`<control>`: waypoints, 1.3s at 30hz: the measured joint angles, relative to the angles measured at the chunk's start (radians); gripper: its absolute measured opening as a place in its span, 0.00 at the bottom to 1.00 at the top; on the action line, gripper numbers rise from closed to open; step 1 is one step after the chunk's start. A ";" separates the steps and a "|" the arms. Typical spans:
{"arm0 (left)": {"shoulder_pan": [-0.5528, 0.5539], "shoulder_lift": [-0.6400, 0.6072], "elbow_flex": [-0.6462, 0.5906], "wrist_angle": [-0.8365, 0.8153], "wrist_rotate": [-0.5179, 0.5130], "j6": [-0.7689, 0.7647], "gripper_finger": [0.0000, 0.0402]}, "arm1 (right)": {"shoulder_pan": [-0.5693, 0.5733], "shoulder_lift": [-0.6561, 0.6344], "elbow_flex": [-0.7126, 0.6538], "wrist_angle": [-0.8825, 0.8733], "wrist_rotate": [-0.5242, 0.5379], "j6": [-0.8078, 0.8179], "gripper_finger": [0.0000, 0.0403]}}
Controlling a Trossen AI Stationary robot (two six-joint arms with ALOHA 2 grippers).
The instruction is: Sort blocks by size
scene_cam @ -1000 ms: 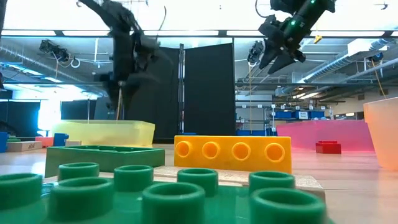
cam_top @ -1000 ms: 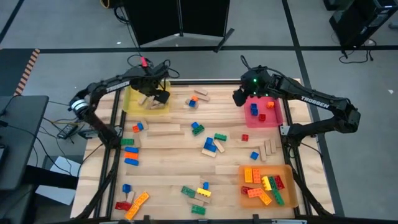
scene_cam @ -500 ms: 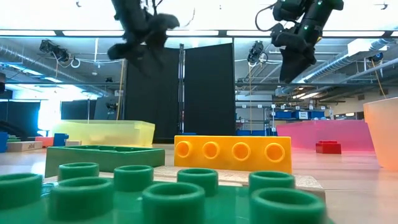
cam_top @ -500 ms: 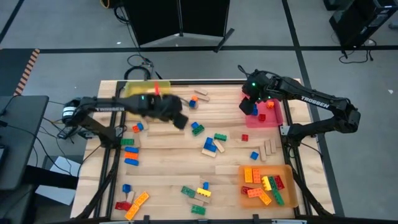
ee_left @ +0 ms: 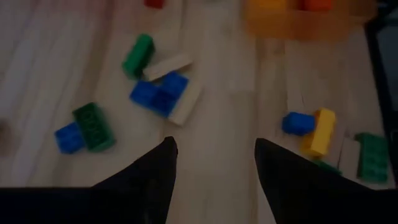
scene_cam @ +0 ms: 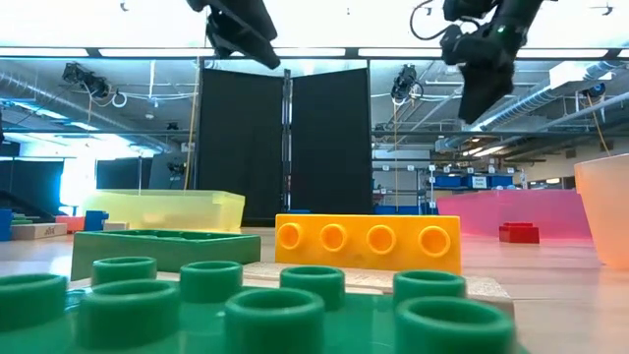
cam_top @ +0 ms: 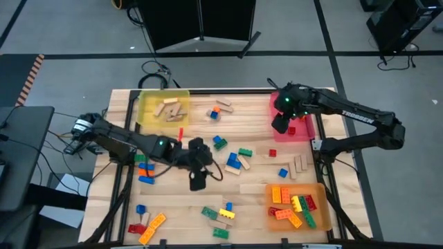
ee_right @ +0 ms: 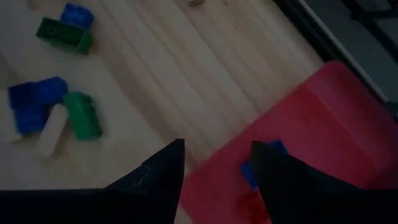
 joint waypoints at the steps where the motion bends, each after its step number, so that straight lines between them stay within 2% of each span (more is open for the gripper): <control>1: -0.011 0.010 0.001 0.005 -0.001 0.004 0.55 | 0.011 -0.014 0.000 -0.015 0.000 0.016 0.49; 5: -0.046 0.043 0.001 0.002 0.012 0.021 0.55 | 0.062 -0.090 0.000 -0.059 0.003 0.112 0.48; 12: -0.093 0.113 0.001 0.028 0.073 0.049 0.55 | 0.206 -0.200 0.000 -0.069 0.005 0.373 0.46; 20: -0.110 0.218 0.002 0.105 0.072 0.049 0.55 | 0.356 -0.218 -0.010 -0.059 0.050 0.506 0.43; 25: -0.127 0.264 0.002 0.093 0.071 0.019 0.55 | 0.441 -0.214 -0.054 -0.022 0.038 0.657 0.42; 29: -0.155 0.265 0.002 0.086 0.049 0.018 0.55 | 0.592 -0.185 -0.087 0.139 0.045 0.738 0.41; 32: -0.177 0.257 0.002 0.075 0.034 0.018 0.55 | 0.729 -0.129 -0.091 0.314 0.129 0.763 0.36; 36: -0.205 0.250 0.002 0.043 0.033 0.015 0.55 | 0.876 -0.004 -0.054 0.467 0.230 0.751 0.27; 39: -0.229 0.250 0.002 0.040 0.030 0.014 0.55 | 0.948 0.115 0.000 0.495 0.248 0.729 0.19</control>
